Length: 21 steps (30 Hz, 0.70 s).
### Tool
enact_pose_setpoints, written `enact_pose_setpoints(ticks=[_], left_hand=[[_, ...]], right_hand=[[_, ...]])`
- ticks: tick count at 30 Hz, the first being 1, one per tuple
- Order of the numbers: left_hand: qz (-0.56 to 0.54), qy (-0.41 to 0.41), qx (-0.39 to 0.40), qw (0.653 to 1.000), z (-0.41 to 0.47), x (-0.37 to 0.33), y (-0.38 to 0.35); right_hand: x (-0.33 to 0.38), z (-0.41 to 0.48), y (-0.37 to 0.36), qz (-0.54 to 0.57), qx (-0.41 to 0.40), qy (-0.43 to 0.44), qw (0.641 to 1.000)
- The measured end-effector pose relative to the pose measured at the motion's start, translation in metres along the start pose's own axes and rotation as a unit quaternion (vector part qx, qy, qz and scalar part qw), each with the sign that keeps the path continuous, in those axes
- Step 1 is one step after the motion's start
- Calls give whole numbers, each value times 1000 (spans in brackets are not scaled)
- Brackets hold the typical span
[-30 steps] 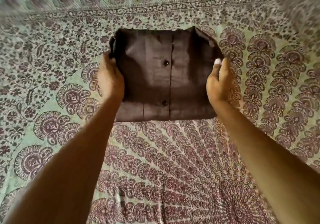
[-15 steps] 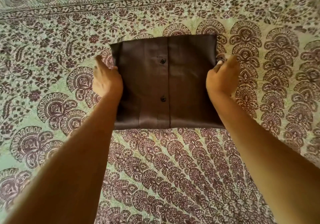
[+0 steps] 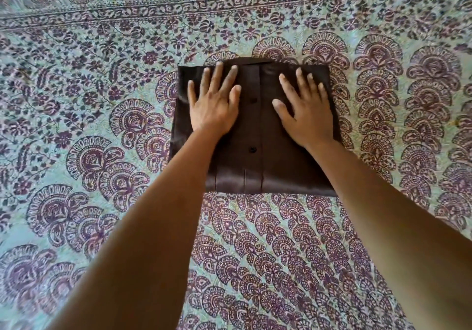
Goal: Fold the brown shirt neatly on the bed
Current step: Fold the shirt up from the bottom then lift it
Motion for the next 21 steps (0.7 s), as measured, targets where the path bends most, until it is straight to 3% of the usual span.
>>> enact_pose_setpoints(ticks=[5,9,11,13,16,21], left_hand=[[7,132,12,991,-12,79,27],[24,196,-1,980,-30,99,52],[13,155,-44,987,-36,74,58],[-5,65,-51,997,-47,31,47],[-1,-43,6,999,-74,-11,8],[54,-47,-1,997,-90,25,0]], right_hand=[[-6,-2,-3,-18,55,-29,998],[-19,-16,7,-2,78,-99,992],[-13,-31,26,1,5,-89,996],[4,-45,34,12,-39,-35,999],[15,-61,18,-10,-17,24,1000],[7,-67,6,5,1,21,1000]])
Point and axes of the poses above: each hand's wrist, its own z-axis towards the middle knuckle, its own y-axis out of the back of the hand, x = y × z, the point moved 7 cm from there along z, towards the middle knuckle, and after that the axes turned 12 degrees about -z, right-handed, at the moved point
